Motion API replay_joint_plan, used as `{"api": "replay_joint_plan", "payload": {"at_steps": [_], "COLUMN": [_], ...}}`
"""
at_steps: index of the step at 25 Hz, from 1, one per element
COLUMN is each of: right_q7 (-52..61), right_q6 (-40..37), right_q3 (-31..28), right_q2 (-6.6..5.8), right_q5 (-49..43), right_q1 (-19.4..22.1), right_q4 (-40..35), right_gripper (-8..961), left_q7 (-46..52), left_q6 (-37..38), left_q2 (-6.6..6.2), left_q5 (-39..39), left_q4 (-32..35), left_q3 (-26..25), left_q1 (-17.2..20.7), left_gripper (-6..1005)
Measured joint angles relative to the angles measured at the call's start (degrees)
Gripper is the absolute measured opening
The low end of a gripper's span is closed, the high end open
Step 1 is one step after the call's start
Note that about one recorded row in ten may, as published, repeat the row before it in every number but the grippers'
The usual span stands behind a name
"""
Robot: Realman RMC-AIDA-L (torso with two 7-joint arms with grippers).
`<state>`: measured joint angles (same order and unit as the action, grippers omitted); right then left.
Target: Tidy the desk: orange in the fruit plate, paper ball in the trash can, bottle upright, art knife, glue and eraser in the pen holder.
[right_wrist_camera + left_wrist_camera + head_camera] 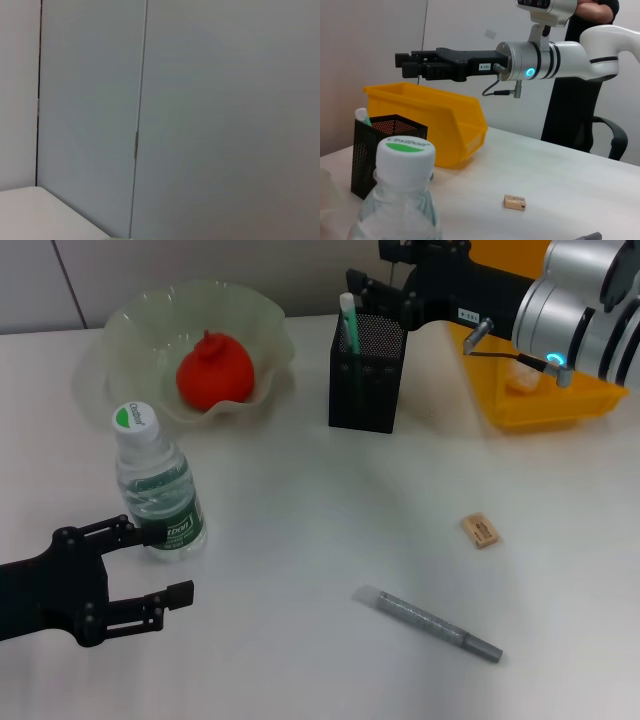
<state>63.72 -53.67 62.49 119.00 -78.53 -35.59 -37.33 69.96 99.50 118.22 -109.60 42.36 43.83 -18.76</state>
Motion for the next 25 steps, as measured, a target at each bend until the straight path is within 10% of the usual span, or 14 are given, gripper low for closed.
{"api": "replay_joint_plan", "payload": {"at_steps": [9, 25], "right_q7": [13.4, 70.2], "right_q6": [-2.2, -27.1], "right_q3": [2.0, 3.3], "right_q2": [-0.08, -0.13], "right_q5": [-7.6, -59.3], "right_q1": [4.8, 3.0], "right_q4": [-13.2, -50.0], "right_gripper": [559, 557], "left_q7": [0.0, -0.9], "left_q6": [0.0, 0.3], "left_q2": [0.0, -0.16], "left_q5": [0.0, -0.2], "left_q4": [0.0, 0.0], "left_q3": [-0.1, 0.2], "left_q1": [-0.2, -0.2], "left_gripper": [802, 802]}}
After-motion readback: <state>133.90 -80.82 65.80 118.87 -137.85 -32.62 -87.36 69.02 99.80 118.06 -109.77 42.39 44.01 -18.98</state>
